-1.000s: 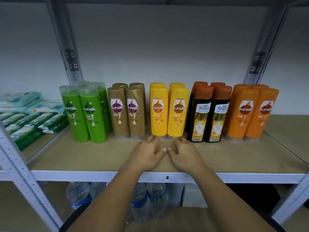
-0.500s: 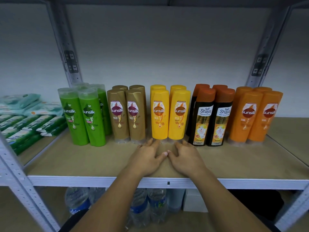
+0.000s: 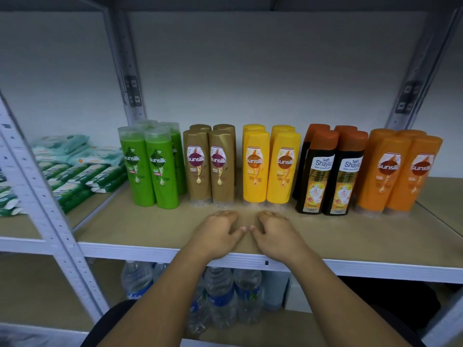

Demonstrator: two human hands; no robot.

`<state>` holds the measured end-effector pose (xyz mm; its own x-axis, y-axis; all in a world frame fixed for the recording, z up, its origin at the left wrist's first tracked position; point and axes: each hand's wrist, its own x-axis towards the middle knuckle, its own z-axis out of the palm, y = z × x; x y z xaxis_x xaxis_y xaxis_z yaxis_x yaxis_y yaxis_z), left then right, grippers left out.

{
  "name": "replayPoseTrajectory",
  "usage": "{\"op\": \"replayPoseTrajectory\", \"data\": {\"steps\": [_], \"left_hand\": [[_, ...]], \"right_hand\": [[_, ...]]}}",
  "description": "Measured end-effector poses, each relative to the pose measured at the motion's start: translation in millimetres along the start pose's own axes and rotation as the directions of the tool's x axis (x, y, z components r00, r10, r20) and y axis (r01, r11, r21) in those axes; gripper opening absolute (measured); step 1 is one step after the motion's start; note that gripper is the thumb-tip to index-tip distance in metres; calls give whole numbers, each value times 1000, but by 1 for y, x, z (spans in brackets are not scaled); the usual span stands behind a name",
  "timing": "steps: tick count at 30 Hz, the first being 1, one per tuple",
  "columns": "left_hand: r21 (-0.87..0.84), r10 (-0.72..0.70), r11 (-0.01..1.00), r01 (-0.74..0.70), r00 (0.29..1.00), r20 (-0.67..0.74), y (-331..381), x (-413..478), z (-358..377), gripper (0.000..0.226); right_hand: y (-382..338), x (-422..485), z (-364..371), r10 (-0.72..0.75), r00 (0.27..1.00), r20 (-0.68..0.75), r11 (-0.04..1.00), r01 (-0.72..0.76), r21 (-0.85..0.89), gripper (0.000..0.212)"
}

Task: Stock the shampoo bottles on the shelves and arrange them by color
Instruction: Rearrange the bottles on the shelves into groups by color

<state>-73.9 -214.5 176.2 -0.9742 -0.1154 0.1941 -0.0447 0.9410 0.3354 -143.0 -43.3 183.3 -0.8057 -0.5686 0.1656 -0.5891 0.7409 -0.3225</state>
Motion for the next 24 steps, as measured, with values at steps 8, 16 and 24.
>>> {"op": "replayPoseTrajectory", "data": {"steps": [8,16,24], "left_hand": [[70,-66,995,70,996,-54,-47,-41,-22,44],[10,-135,991,136,988,-82,-51,-47,-60,45],[84,-26,995,58,940,-341,-47,-1,-166,37]], "right_hand": [[-39,4,12,-130,990,49,991,128,49,31],[-62,10,-8,-172,985,-13,977,172,130,49],[-90,58,-106,-276,913,-302,956,294,16,43]]}}
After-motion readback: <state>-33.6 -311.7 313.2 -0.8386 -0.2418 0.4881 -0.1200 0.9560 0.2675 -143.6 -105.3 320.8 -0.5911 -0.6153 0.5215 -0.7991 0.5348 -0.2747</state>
